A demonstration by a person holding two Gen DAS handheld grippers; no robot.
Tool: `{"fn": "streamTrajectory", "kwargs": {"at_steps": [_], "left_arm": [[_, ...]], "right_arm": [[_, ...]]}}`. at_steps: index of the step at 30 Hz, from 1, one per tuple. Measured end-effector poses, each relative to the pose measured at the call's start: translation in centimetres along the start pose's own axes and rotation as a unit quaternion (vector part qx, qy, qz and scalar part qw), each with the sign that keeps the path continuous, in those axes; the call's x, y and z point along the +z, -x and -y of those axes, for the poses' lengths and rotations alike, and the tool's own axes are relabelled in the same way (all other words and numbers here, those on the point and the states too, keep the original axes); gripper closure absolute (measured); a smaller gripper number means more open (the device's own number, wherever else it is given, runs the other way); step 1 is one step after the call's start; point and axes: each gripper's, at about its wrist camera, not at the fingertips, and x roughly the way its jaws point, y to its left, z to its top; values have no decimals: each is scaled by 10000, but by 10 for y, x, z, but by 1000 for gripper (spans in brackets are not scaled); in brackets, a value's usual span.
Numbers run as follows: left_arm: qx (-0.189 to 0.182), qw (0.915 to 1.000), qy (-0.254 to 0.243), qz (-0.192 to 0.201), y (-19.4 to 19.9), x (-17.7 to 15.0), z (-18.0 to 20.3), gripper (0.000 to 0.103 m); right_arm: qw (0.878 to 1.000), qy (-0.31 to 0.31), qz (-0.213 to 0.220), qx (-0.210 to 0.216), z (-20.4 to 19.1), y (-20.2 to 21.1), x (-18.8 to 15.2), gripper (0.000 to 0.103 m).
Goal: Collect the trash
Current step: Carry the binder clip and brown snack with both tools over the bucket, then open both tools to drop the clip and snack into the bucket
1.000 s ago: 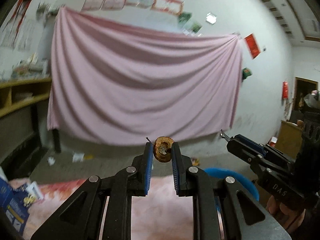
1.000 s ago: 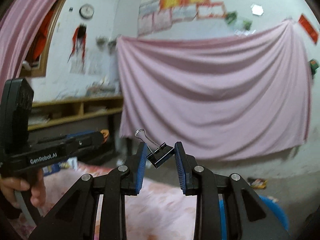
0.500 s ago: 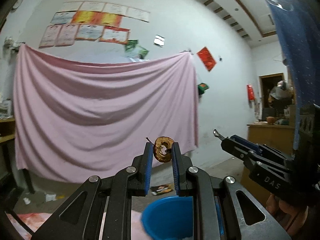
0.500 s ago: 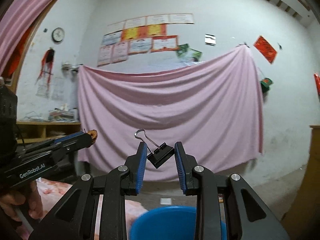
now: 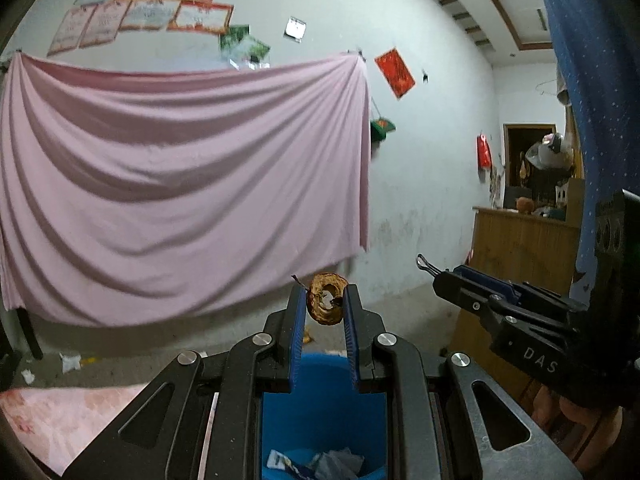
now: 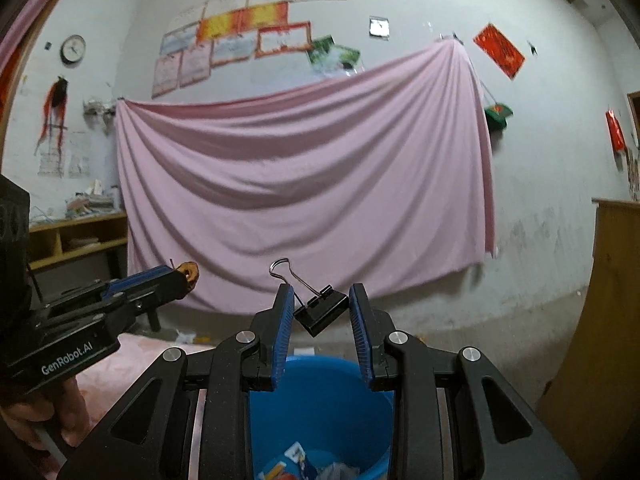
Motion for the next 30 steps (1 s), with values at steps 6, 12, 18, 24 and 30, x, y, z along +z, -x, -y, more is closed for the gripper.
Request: {"fn": "streamTrajectory", "kwargs": {"at_steps": [6,12,18,24,30], "left_arm": [[8,9980,208,-591,-27,-11,-4,88],[141,9899,470,-1329,-50,-23,-14,88],[200,9784,769,-1909,-62,-34,-20,88],[160,9702,936,-2228,-66,-34,-26,88],[154,9680,961,-2312,-64,-33,-25,87]], "right_arm": [[9984,-87,-554,-18,5,-17,-18,77],[9932,-254,-1133,36,9,-34,-33,77],[9866,-356,-1589,96,10,-45,-43,76],[9806,-428,-1911,113,9,-52,-50,76],[9769,-500,-2074,123,12,-55,-53,76]]}}
